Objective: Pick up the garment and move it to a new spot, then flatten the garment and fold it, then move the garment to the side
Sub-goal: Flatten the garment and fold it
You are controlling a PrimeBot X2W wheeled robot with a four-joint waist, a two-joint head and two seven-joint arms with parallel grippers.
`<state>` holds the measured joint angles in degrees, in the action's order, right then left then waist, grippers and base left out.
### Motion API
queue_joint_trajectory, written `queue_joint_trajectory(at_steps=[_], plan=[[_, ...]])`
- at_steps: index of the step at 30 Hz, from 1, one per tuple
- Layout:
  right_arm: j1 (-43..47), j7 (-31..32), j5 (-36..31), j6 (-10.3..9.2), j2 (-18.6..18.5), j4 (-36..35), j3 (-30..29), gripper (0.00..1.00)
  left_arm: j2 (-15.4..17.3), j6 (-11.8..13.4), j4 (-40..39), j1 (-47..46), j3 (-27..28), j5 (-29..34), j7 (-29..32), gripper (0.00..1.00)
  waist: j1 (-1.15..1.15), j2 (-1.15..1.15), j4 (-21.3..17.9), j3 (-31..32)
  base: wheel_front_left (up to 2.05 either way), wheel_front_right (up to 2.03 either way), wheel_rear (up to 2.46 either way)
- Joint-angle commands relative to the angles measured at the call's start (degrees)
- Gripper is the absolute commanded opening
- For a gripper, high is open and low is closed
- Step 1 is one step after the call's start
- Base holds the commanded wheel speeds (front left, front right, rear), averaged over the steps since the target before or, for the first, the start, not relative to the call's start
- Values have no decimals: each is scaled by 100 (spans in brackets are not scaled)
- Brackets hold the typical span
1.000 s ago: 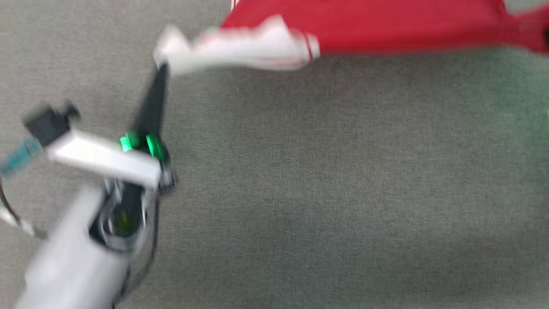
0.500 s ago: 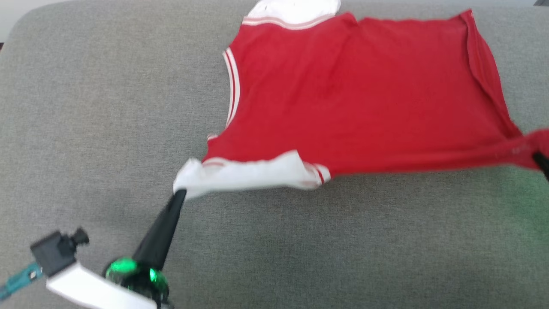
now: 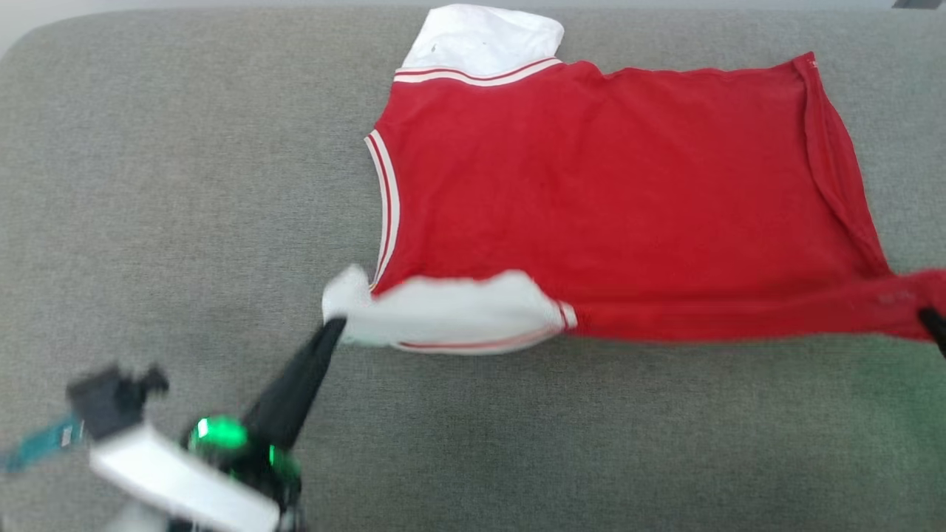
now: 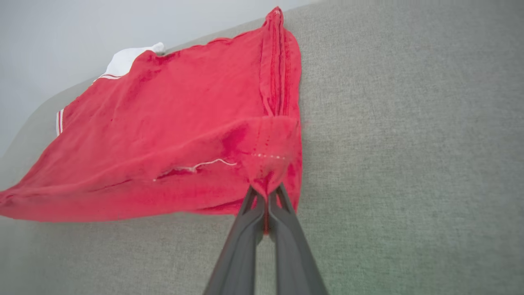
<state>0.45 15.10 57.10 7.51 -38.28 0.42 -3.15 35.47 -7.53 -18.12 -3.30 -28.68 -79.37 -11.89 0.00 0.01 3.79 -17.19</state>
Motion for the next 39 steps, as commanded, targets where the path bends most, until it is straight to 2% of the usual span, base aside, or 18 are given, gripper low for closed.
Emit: queue_joint_trajectory(at_steps=[1,8,13,19,25,26,27,28,29,35,39], plan=[[-247,128,-117,-4,74,19,-24,0,9,12,189,-328,-33,-34,132,0,0,-1,-32,-35,0,0,0],[-1551,665,-514,-4,493,661,273,0,-400,9,1387,-2037,-165,-437,654,0,0,-1,-217,-297,0,0,0],[-2210,774,-794,-4,567,1273,591,0,-612,9,2523,-2876,-319,-471,911,0,0,-1,-290,-560,0,0,0],[-2740,552,-807,-4,610,1752,977,0,-779,9,3465,-3444,-487,-394,906,0,0,-1,-389,-839,0,0,0],[-3002,352,-759,-4,632,2087,1356,0,-715,9,3971,-3662,-723,-235,854,0,0,-1,-422,-898,0,0,0],[-3033,290,-751,-4,615,2139,1423,9,-693,9,4026,-3705,-786,-163,823,31,0,-1,-416,-890,0,0,0],[-3046,216,-764,-4,587,2170,1491,39,-678,9,4079,-3753,-826,-118,796,82,0,-1,-405,-869,0,0,0],[-3053,150,-768,-4,557,2196,1553,84,-641,9,4095,-3813,-884,-40,769,100,0,-1,-393,-844,0,0,0],[-3065,83,-756,-4,534,2220,1602,100,-575,9,4124,-3880,-957,82,742,100,0,-1,-385,-811,0,0,0],[-2922,-204,-668,-4,337,2198,1806,100,5,9,4112,-4298,-1595,1033,808,100,0,-1,-319,-549,0,0,0],[-2814,-332,-605,-4,256,2087,1851,100,354,153,3842,-4397,-2005,1315,1596,100,0,-1,-296,-373,0,0,0]])
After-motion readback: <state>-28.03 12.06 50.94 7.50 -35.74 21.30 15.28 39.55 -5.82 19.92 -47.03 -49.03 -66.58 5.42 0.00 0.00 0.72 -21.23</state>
